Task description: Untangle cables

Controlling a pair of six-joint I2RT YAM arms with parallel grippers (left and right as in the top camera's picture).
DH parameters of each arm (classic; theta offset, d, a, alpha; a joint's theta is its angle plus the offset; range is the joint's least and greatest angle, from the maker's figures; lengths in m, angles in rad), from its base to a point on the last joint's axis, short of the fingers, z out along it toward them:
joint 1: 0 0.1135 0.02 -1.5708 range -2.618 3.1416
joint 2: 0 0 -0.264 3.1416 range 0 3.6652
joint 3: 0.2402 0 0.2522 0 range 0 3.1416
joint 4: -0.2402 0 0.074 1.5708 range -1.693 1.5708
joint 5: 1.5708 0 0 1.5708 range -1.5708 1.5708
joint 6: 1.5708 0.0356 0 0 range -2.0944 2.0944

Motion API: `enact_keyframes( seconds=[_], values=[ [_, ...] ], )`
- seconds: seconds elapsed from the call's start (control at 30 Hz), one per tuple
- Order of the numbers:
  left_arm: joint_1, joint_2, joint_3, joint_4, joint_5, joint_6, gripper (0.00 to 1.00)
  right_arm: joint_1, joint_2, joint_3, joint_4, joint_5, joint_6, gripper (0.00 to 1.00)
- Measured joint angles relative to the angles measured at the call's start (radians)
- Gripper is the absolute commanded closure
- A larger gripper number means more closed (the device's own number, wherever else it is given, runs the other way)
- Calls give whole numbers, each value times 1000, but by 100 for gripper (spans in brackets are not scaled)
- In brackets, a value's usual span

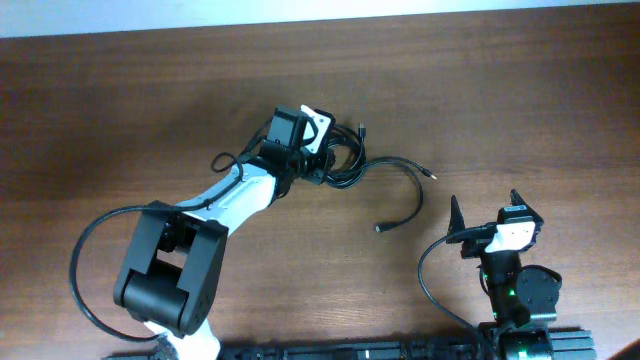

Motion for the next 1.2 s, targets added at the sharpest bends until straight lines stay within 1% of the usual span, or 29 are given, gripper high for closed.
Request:
enact_keyframes(
  seconds=[0.17,0.3,0.43,0.47,0.5,0.53,0.57,0.67,0.73,0.83,0.93,0.97,1.0,1.03,1.1,1.13,1.2],
  values=[
    [0,0,0,-6,-18,-6,64,0,0,4,-16,1,41,2],
    [0,0,0,-11,-23,-7,64,0,28,47,-106,1,74,2],
    [0,0,0,-14,-25,-7,65,0,123,110,-183,0,90,2],
    [0,0,0,-14,-24,-7,67,0,145,127,-193,0,92,1],
    [0,0,0,-14,-24,-8,72,0,179,157,-220,0,92,2],
    [0,0,0,-14,-18,-7,81,0,220,193,-237,0,91,2],
    [0,0,1,-15,-17,-11,83,0,254,227,-257,1,92,2],
    [0,-1,4,-15,-14,-13,90,0,395,369,-322,0,92,2],
    [0,-8,4,-18,-12,-18,91,0,485,460,-381,-1,92,2],
    [0,-33,4,-18,-10,-18,88,0,624,602,-465,-8,94,2],
    [0,-74,7,-18,-9,-19,85,0,779,776,-613,-24,95,2],
    [0,-87,8,-18,-9,-19,73,0,839,851,-679,-32,95,2],
    [0,-100,9,-18,-9,-19,53,0,892,918,-727,-37,95,2],
    [0,-113,12,-18,-8,-24,41,0,935,977,-776,-39,95,1],
    [1,-127,14,-28,-7,-29,37,0,994,1060,-854,-44,95,2],
    [5,-135,16,-47,-6,-50,36,0,1038,1123,-905,-46,95,2],
    [22,-145,17,-91,-2,-101,34,0,1086,1185,-939,-50,95,2]
  ],
)
